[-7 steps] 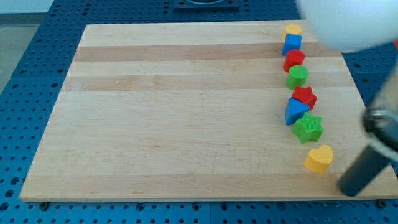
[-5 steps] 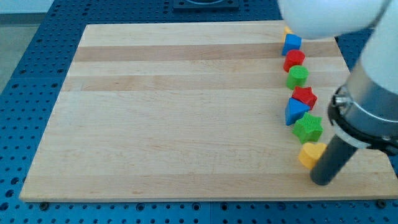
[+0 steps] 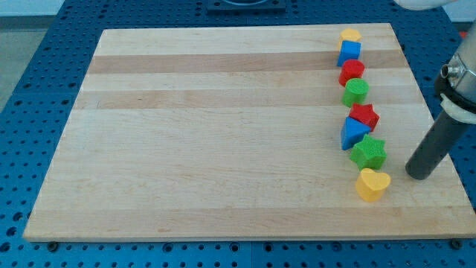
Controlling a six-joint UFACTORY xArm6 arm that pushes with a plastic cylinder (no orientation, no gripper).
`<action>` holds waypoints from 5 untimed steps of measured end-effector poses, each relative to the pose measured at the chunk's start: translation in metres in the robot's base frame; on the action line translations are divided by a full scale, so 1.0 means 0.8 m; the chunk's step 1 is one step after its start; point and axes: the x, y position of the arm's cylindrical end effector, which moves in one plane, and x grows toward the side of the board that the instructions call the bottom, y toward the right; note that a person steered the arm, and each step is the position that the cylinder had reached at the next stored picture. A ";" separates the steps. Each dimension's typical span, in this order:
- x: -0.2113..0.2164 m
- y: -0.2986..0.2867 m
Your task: Push the green circle down a bit
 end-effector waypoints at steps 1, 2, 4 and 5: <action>0.008 0.003; 0.008 -0.013; -0.031 -0.007; -0.013 -0.042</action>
